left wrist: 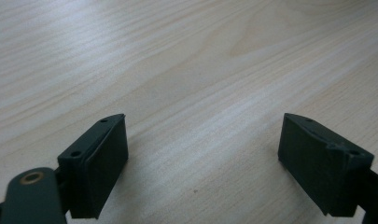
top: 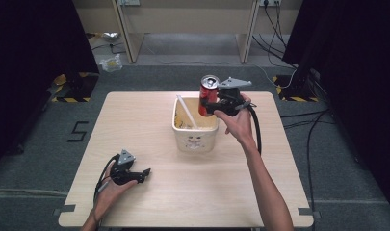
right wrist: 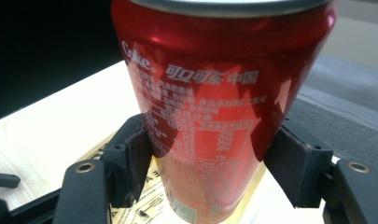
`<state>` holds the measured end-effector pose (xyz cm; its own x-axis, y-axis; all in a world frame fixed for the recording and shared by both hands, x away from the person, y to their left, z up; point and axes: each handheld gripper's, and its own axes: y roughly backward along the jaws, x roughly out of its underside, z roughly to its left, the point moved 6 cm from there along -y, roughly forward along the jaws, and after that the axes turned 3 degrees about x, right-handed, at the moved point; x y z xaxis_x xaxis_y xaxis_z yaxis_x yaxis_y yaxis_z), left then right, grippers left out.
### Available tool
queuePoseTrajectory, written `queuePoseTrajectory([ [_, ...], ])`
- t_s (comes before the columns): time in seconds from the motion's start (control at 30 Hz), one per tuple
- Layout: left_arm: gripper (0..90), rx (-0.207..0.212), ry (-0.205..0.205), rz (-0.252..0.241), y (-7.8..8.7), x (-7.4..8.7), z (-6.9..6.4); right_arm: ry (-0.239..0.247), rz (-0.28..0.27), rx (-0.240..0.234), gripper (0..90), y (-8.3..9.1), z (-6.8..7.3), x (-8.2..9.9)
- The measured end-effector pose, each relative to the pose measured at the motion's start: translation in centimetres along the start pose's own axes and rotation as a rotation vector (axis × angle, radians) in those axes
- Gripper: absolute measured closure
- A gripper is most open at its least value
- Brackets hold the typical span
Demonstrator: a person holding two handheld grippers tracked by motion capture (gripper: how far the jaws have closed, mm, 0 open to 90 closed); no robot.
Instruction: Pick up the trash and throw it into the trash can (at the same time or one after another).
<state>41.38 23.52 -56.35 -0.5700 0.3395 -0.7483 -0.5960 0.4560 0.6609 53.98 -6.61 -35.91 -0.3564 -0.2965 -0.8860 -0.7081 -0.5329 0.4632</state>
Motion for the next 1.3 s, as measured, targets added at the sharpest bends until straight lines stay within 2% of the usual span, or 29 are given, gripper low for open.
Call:
queuePoseTrajectory([
  [0.33,15.0,0.001,-0.003,0.003,0.0,0.0,0.0,0.022,0.068,-0.030,34.6,-1.9,1.0,1.5],
  [0.57,15.0,0.000,-0.003,0.003,0.0,0.0,0.0,0.018,0.111,-0.049,34.4,-2.8,1.4,2.6],
  [0.8,15.0,0.000,-0.006,0.005,0.0,0.0,0.0,0.006,0.144,-0.072,34.3,-3.3,1.9,3.4],
  [1.3,15.0,0.002,-0.003,0.004,0.0,0.0,0.0,0.011,0.190,-0.097,33.7,-3.8,2.0,4.5],
])
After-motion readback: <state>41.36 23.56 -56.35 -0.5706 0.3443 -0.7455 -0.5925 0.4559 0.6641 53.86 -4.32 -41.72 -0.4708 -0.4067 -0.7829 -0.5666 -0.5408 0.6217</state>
